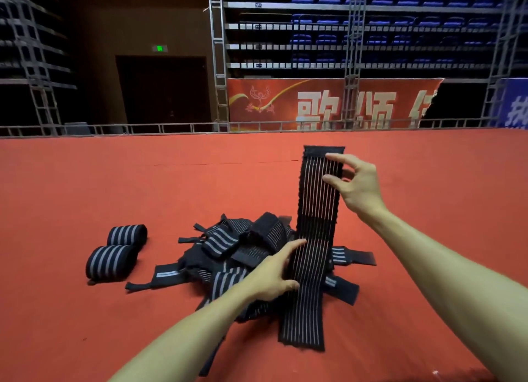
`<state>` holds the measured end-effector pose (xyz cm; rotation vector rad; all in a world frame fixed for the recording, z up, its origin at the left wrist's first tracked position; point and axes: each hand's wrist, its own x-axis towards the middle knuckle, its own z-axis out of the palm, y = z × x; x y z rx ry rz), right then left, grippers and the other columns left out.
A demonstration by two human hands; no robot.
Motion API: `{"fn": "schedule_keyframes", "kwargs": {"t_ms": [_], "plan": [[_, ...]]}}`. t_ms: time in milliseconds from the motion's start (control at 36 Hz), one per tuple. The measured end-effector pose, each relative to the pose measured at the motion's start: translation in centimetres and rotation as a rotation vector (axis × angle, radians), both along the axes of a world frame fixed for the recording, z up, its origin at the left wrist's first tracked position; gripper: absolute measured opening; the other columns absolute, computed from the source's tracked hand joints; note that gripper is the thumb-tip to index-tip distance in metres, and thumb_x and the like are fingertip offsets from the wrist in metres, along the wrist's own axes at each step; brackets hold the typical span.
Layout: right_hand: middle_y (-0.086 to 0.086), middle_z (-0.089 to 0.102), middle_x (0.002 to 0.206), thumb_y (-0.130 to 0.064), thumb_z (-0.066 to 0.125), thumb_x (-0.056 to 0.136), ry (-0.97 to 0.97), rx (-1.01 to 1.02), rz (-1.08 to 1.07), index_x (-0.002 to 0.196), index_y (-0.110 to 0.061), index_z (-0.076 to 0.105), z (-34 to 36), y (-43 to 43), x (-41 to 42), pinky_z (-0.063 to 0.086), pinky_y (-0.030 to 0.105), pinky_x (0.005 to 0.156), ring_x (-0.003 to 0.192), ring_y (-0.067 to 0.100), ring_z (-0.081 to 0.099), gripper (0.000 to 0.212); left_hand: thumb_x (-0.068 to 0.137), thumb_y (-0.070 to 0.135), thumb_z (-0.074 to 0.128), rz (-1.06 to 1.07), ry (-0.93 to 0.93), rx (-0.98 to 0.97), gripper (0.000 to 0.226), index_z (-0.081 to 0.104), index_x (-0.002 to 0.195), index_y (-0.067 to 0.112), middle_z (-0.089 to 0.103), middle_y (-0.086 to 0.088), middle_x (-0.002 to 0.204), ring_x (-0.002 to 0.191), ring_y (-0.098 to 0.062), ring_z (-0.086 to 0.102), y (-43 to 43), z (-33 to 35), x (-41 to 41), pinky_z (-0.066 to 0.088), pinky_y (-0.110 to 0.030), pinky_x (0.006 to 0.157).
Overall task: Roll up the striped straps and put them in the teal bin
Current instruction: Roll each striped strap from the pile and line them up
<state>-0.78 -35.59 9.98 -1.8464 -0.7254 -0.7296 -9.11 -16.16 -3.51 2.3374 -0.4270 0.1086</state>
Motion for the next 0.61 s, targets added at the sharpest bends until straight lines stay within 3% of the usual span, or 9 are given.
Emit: {"fn": "schedule_keyframes", "kwargs": {"t_ms": [111, 167, 222, 306, 417, 611], "plan": [[-0.001, 0.068, 0.121, -0.004, 0.078, 0.082, 0.027, 0.031, 0.013, 0.123, -0.016, 0.068, -1.8, -0.4, 1.4, 0.051, 0.028, 0.098, 0.109, 0.016, 0.065, 0.044, 0.089, 0.011, 0.070, 0.076, -0.019, 0.021, 0.064, 0.042, 0.143, 0.032, 0.059, 0.004, 0.107, 0.091, -0.010, 0.064, 1.5, 0.1, 1.9, 0.051, -0.025, 0.094], [-0.003, 0.067, 0.118, -0.004, 0.078, 0.082, 0.037, 0.038, 0.016, 0.122, -0.016, 0.068, -2.5, -0.6, 2.0, 0.051, 0.024, 0.096, 0.107, 0.014, 0.064, 0.044, 0.091, 0.012, 0.068, 0.150, -0.098, 0.042, 0.040, 0.058, 0.129, 0.022, 0.060, 0.002, 0.105, 0.085, -0.008, 0.060, 2.5, 1.0, 2.9, 0.050, -0.021, 0.088], [-0.006, 0.067, 0.115, -0.003, 0.078, 0.082, 0.034, 0.041, 0.018, 0.122, -0.016, 0.069, -3.1, -0.8, 2.5, 0.050, 0.018, 0.093, 0.106, 0.012, 0.064, 0.043, 0.094, 0.013, 0.065, 0.211, -0.183, 0.100, 0.027, 0.064, 0.121, 0.017, 0.061, 0.002, 0.108, 0.092, -0.011, 0.061, 3.4, 2.2, 4.2, 0.048, -0.022, 0.090], [-0.006, 0.068, 0.113, -0.002, 0.078, 0.082, 0.033, 0.053, 0.029, 0.121, -0.016, 0.069, -3.8, -1.1, 3.0, 0.048, 0.009, 0.089, 0.104, 0.011, 0.064, 0.042, 0.095, 0.016, 0.063, 0.167, -0.252, 0.254, 0.026, 0.064, 0.121, 0.014, 0.059, -0.001, 0.119, 0.110, -0.018, 0.057, 4.5, 3.9, 6.6, 0.047, -0.033, 0.099], [-0.007, 0.068, 0.113, -0.003, 0.078, 0.082, 0.036, 0.051, 0.035, 0.121, -0.018, 0.069, -4.7, -1.5, 3.4, 0.048, 0.008, 0.087, 0.103, 0.008, 0.064, 0.043, 0.096, 0.020, 0.063, 0.066, -0.206, 0.513, 0.034, 0.058, 0.129, 0.016, 0.051, -0.002, 0.142, 0.134, -0.022, 0.038, 5.1, 4.6, 10.0, 0.029, -0.037, 0.114], [-0.020, 0.064, 0.105, -0.002, 0.077, 0.082, 0.040, 0.034, 0.063, 0.119, -0.022, 0.067, -5.8, -2.5, 2.9, 0.048, 0.009, 0.085, 0.093, -0.003, 0.063, 0.043, 0.098, 0.026, 0.059, 0.057, -0.062, 0.711, 0.046, 0.047, 0.142, 0.021, 0.041, -0.002, 0.153, 0.141, -0.028, 0.030, 5.7, 4.3, 12.2, 0.017, -0.034, 0.115]]}}
